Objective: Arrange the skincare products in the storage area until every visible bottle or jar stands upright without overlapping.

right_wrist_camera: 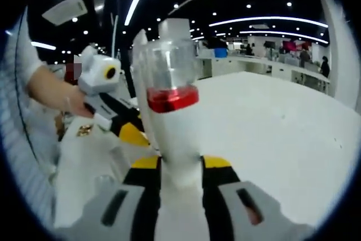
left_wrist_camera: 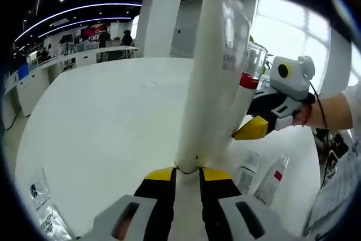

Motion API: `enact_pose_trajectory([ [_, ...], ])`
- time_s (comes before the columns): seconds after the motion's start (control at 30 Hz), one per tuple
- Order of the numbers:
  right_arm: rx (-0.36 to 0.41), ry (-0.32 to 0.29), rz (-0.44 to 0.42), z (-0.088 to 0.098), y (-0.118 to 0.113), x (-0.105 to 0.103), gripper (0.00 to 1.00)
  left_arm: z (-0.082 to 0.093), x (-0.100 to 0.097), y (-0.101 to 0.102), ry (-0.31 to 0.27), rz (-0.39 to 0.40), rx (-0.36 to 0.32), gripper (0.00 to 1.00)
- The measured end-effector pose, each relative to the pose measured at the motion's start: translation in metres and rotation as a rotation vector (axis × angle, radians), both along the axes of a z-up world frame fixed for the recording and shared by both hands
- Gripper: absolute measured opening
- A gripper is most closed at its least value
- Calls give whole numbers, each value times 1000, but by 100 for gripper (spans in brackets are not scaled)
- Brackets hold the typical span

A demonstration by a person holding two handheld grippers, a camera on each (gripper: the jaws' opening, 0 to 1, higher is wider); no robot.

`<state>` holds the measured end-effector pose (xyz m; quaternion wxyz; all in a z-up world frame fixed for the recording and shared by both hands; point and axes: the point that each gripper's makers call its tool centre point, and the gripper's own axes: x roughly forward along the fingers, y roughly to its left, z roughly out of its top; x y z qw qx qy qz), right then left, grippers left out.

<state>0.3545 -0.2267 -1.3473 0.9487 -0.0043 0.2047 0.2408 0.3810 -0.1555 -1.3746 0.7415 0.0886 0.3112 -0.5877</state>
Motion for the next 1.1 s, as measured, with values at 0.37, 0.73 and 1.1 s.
enact_pose_trajectory([
  [0.37, -1, 17, 93, 0, 1, 0, 24, 1, 0, -4, 4, -13, 4, 18],
  [0.73, 23, 45, 145, 0, 4, -1, 23, 0, 0, -5, 10, -11, 7, 18],
  [1.1, 14, -10, -63, -4, 6, -2, 29, -2, 3, -3, -4, -4, 22, 18],
])
